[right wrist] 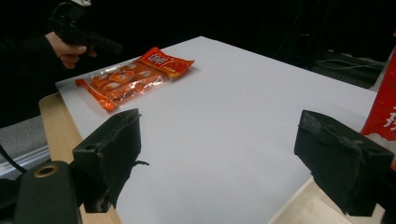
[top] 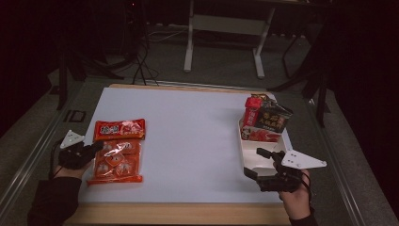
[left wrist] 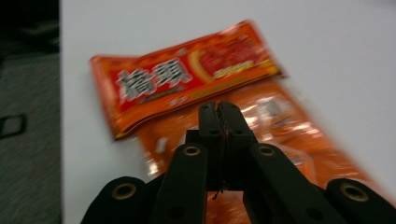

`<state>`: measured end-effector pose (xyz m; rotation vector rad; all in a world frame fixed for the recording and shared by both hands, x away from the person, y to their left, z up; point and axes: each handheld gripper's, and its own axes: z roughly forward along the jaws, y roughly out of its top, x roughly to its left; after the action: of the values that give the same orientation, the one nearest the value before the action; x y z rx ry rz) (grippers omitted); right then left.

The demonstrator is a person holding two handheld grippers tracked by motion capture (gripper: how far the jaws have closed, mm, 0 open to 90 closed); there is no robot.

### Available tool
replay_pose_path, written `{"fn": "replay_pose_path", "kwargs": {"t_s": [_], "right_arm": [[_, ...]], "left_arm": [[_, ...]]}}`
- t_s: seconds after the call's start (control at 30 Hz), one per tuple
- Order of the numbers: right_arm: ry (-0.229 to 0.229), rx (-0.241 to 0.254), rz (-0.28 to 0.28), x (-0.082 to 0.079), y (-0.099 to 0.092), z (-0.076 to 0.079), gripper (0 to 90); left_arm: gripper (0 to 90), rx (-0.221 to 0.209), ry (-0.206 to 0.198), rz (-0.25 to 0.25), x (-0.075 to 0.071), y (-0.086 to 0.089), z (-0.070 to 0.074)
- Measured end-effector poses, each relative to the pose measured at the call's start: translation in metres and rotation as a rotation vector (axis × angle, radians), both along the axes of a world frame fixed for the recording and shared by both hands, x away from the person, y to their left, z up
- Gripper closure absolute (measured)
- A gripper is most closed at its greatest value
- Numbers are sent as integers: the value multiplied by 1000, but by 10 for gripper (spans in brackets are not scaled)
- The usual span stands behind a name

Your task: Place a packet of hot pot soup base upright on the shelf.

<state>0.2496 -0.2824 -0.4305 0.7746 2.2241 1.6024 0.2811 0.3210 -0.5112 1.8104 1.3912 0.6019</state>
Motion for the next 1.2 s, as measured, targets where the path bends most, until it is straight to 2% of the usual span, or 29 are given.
{"fn": "replay_pose_path", "kwargs": {"t_s": [0.07, 0.2, 0.27, 0.33, 0.43, 0.5, 0.57, 0.67, 0.9, 1.0, 1.2], "right_arm": [[0, -1, 1, 0, 0, 0, 146], [5, -4, 4, 0, 1, -1, 146], [5, -4, 5, 1, 1, -1, 146], [5, -5, 7, 1, 2, -1, 146], [4, -4, 9, 0, 2, -1, 146], [5, -4, 9, 0, 1, -1, 146], [5, -5, 8, 1, 2, -1, 146], [8, 1, 12, 1, 2, -1, 146], [9, -2, 17, 1, 3, 0, 146], [11, -4, 19, 1, 4, -1, 146], [9, -1, 22, 1, 3, 0, 147]], "left_arm": [[896, 6, 29, 27, 4, 4, -7], [900, 31, 60, 53, 8, 8, -17], [900, 28, 74, 60, 10, 10, -21], [900, 52, 76, 90, 11, 11, -24], [900, 63, 103, 106, 14, 12, -30], [900, 58, 99, 106, 14, 12, -32], [900, 64, 107, 97, 15, 10, -31], [900, 102, 116, 85, 15, 4, -30], [900, 114, 124, 70, 19, -6, -29], [900, 109, 126, 56, 22, -15, -28], [900, 126, 127, -12, 29, -43, -27]]}}
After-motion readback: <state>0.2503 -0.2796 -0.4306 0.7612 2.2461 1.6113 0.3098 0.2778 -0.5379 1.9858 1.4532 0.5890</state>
